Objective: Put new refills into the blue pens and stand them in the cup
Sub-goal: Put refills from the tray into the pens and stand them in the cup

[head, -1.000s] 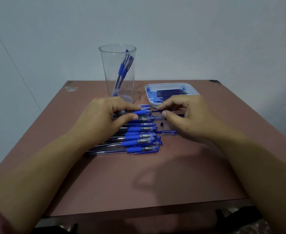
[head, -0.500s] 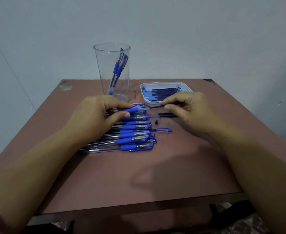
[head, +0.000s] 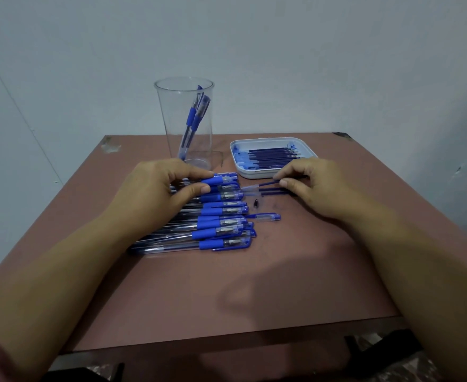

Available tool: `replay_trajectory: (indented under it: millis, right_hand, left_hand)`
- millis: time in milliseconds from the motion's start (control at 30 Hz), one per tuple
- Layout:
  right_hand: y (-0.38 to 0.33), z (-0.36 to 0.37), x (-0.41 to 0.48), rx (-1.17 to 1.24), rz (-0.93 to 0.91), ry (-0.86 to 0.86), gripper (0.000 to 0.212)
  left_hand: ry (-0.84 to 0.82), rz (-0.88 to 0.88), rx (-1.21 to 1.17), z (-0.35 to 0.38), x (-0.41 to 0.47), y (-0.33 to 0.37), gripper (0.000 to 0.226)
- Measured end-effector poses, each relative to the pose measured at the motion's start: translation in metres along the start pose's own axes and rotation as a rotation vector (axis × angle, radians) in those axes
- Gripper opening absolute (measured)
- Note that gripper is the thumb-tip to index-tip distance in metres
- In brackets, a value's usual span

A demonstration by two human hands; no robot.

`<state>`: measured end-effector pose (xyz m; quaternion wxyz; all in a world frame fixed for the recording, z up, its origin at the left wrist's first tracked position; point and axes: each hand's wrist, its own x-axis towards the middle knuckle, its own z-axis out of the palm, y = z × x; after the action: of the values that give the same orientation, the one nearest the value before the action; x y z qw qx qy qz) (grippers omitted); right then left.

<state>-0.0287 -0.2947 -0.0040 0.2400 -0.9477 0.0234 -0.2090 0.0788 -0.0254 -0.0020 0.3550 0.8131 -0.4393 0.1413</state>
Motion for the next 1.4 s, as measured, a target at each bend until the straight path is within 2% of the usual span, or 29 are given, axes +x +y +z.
replay_trajectory:
  millis: [433, 733, 833, 1100, 1400]
  right_hand:
    - [0.002, -0.002, 0.000, -0.111, -0.029, -0.119, 0.014]
    - [-0.013, -0.017, 0.015, -0.038, 0.007, 0.011, 0.014]
    - [-0.020, -0.031, 0.031, -0.125, 0.064, -0.084, 0.018]
    - [0.005, -0.022, 0.079, -0.180, 0.195, -0.322, 0.035]
    - [0.023, -0.012, 0.092, -0.157, 0.175, -0.356, 0.027]
  left_hand:
    - [-0.016, -0.002, 0.004, -0.002, -0.001, 0.002, 0.023]
    - [-0.011, -0.002, -0.011, -0.001, 0.000, 0.003, 0.024]
    - [-0.009, -0.006, -0.005, 0.000, 0.001, 0.001, 0.024]
    - [-0.006, -0.002, -0.026, -0.003, 0.003, -0.001, 0.024]
    - [-0.040, 0.017, -0.030, -0.001, 0.004, -0.001, 0.024]
